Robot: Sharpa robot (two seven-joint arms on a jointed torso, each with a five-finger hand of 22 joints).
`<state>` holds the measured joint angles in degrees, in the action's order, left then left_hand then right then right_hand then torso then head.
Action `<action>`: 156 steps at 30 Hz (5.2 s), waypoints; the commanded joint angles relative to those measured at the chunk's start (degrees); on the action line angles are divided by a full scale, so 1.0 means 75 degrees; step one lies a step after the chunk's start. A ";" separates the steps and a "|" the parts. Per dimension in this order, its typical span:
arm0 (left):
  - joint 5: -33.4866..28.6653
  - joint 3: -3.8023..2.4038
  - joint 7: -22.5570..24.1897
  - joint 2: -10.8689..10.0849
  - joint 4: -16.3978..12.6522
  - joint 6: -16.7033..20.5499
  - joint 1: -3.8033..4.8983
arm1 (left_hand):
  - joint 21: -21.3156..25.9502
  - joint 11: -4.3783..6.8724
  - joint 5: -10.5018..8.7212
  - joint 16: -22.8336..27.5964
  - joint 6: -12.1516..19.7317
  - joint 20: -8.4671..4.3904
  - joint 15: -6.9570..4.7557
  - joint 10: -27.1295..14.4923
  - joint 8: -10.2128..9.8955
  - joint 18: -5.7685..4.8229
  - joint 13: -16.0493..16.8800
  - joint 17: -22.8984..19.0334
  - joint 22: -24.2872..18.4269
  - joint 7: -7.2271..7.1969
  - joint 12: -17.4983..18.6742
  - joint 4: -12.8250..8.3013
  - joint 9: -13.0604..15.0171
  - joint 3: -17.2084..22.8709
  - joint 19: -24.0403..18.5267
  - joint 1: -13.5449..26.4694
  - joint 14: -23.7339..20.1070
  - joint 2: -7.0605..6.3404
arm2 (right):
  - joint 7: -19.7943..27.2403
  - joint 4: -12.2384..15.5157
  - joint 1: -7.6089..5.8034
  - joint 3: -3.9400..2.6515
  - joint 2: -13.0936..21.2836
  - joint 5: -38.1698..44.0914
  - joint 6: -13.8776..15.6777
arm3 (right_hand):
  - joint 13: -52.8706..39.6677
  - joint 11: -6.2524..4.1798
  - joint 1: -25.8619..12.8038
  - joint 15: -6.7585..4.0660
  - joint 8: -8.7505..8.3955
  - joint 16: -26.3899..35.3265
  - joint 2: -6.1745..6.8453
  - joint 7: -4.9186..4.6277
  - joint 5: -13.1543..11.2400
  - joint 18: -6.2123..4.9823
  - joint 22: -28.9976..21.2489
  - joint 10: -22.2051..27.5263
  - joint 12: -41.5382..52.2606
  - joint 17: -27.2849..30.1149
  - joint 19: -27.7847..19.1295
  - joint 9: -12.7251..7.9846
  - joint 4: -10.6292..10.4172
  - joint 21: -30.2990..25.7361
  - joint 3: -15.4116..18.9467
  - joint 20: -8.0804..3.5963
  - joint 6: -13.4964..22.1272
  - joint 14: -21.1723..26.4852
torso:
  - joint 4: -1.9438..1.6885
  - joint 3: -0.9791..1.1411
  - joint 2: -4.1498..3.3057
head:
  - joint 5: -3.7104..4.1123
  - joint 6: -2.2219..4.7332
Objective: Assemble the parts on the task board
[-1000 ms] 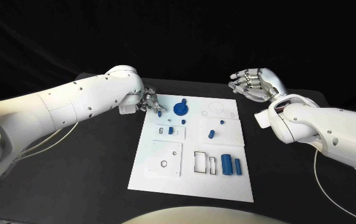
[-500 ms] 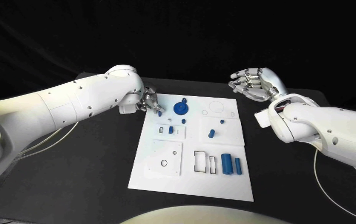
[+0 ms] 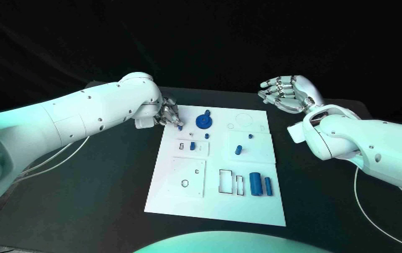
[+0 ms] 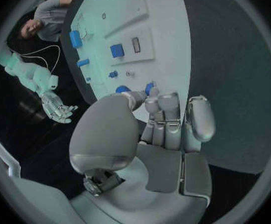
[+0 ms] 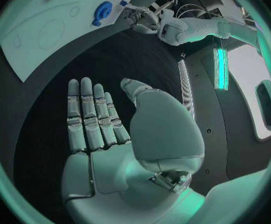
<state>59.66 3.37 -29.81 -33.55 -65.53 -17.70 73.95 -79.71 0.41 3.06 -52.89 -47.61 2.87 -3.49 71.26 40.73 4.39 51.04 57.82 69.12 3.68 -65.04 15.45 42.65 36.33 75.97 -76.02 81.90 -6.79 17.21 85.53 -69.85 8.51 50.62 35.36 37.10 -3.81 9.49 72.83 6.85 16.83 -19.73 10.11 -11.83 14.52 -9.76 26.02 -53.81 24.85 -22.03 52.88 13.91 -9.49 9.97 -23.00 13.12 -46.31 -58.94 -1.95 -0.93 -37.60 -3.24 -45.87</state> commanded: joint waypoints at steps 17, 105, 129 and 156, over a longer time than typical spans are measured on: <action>-0.0564 0.0016 0.0112 -0.0041 0.0053 0.0294 0.0001 | -0.0141 0.0003 0.0245 0.0045 0.0012 -0.0020 -0.0037 0.0197 0.0130 0.0004 0.0000 0.0030 0.0191 0.0039 -0.0058 -0.0891 0.0134 0.1632 0.0110 0.0060 -0.0007 -0.0598 | 0.0104 -0.0008 0.0004 -0.0002 -0.0001 0.0002 -0.0087 | 0.0009 0.0039 -0.0040 -0.0004 -0.0048 0.0024 -0.0008 -0.0239 0.0037 -0.0079 -0.0014 0.0026 -0.0038 0.0008 -0.0014 -0.0008 -0.0001 -0.0026 0.0037 0.0005 -0.0024 0.0027 | 0.0000 0.0002 0.0002 | -0.0040 -0.0002; 0.3220 0.0114 0.0674 -0.2120 -0.3507 0.2103 -0.0630 | 0.0304 -0.0104 0.2303 0.0099 -0.0085 0.0048 0.0055 -0.0900 -0.0559 0.0121 -0.2115 0.0079 -0.0348 0.0116 0.1568 0.0195 -0.0147 -0.3096 -0.0216 0.1276 -0.0015 -0.0970 | 0.0104 0.0053 0.0066 0.0008 0.0178 -0.0037 -0.0055 | 0.0010 0.0041 -0.0069 0.0000 -0.0051 0.0075 -0.0010 -0.0240 0.0070 -0.0081 -0.0052 0.0037 -0.0039 0.0014 -0.0002 -0.0014 -0.0015 -0.0052 0.0056 0.0011 -0.0025 0.0015 | -0.0007 -0.0010 0.0003 | -0.0117 -0.0076; 0.3695 0.0216 0.0277 -0.1700 -0.3336 0.1243 -0.0699 | 0.0270 0.0042 0.2363 0.0103 -0.0289 -0.0027 -0.0054 -0.0273 0.0019 0.0100 -0.0931 0.0073 -0.0248 -0.0062 0.0505 0.0196 -0.0061 -0.3896 -0.0129 0.1214 -0.0007 -0.0523 | 0.0092 0.0043 0.0113 0.0009 0.0169 -0.0037 -0.0078 | 0.0011 0.0044 -0.0072 0.0003 -0.0055 0.0109 -0.0006 -0.0242 0.0073 -0.0081 -0.0077 0.0046 -0.0041 0.0019 0.0002 -0.0018 -0.0011 -0.0071 0.0066 0.0015 -0.0023 0.0012 | 0.0005 -0.0004 -0.0010 | -0.0112 -0.0115; 0.3458 0.0220 0.0294 -0.1591 -0.3155 0.1060 -0.0707 | 0.0297 0.0070 0.2362 0.0125 -0.0078 -0.0065 -0.0083 -0.0506 0.0196 0.0102 -0.1102 0.0058 -0.0254 -0.0084 0.0532 0.0199 -0.0274 -0.3040 -0.0158 0.0354 -0.0009 0.0066 | 0.0076 0.0034 0.0117 0.0009 0.0162 -0.0042 -0.0089 | 0.0010 0.0045 -0.0076 0.0004 -0.0055 0.0117 -0.0010 -0.0242 0.0074 -0.0081 -0.0084 0.0047 -0.0041 0.0019 0.0003 -0.0019 -0.0014 -0.0075 0.0068 0.0016 -0.0024 0.0010 | 0.0004 -0.0002 -0.0001 | -0.0075 -0.0141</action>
<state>86.54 4.88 -27.57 -45.60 -89.36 -7.45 68.80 -77.71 0.99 20.58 -52.25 -48.53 2.63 -3.78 67.76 42.27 4.40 42.79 58.32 67.27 2.95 -61.30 16.91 40.72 13.24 74.90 -73.03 81.79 -6.00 17.56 85.77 -69.00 8.59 51.88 34.78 37.14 -3.82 9.70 72.83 6.86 16.60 -19.07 10.12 -11.83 14.76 -9.77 25.44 -53.61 24.85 -21.94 52.88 13.83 -9.64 9.62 -22.85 13.12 -46.31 -58.95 -1.91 -0.93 -37.63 -3.81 -46.88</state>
